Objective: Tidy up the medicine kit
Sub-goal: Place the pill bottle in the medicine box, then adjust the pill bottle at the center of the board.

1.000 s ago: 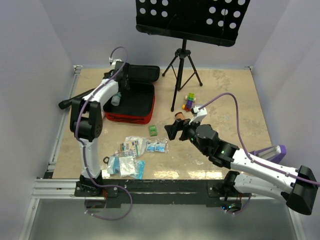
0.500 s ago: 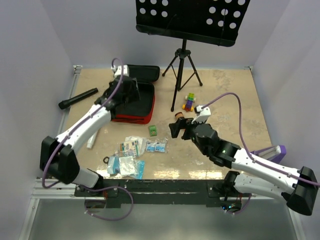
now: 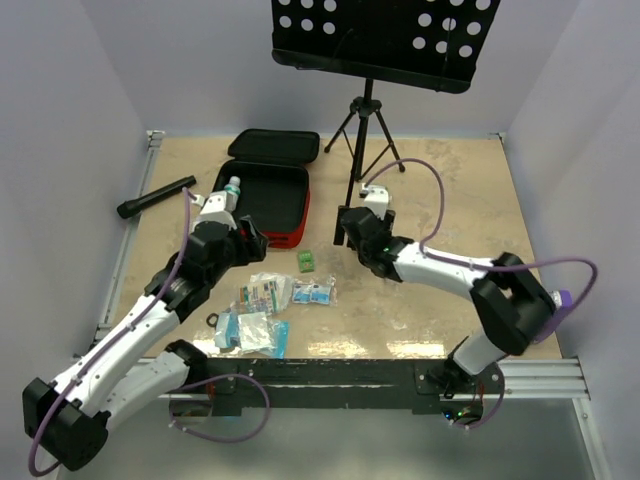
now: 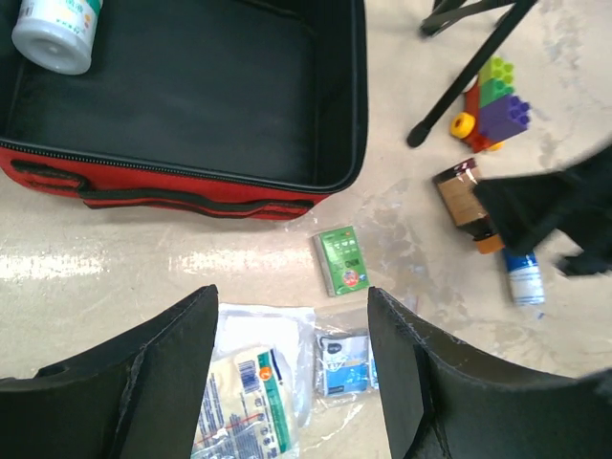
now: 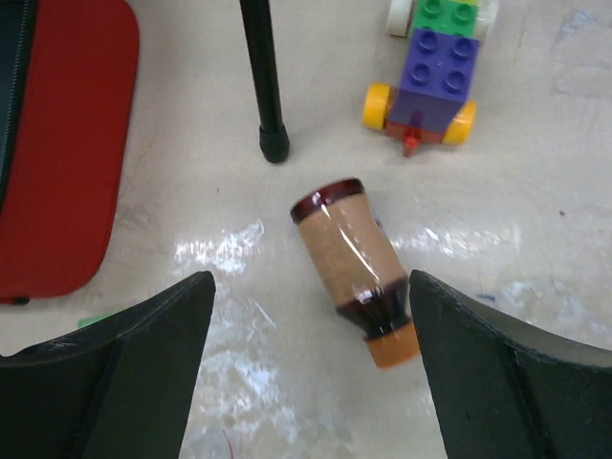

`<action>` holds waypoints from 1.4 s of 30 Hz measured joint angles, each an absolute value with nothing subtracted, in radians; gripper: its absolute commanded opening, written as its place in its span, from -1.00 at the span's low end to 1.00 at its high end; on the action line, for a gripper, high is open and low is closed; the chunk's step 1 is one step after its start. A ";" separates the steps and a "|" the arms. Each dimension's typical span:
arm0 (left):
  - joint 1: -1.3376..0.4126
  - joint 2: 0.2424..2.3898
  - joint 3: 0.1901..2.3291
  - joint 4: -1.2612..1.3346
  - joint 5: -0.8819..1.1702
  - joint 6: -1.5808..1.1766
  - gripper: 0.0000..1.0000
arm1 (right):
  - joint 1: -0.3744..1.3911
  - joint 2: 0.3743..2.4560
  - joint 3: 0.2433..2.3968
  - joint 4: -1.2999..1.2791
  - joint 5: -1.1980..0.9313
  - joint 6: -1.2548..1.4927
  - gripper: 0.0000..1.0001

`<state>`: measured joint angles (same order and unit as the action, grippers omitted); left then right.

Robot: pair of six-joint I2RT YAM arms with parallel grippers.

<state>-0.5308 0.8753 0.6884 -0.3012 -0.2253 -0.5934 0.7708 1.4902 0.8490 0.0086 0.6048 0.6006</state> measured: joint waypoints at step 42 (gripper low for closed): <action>-0.531 0.752 0.622 -0.375 -0.200 -0.599 0.33 | 0.785 1.868 1.081 -0.031 0.519 0.356 -0.09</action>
<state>-0.5308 0.7521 0.6224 -0.3748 -0.2001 -0.5991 0.7845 1.8683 1.0805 -0.0311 0.5186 0.3565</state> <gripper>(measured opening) 0.665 0.555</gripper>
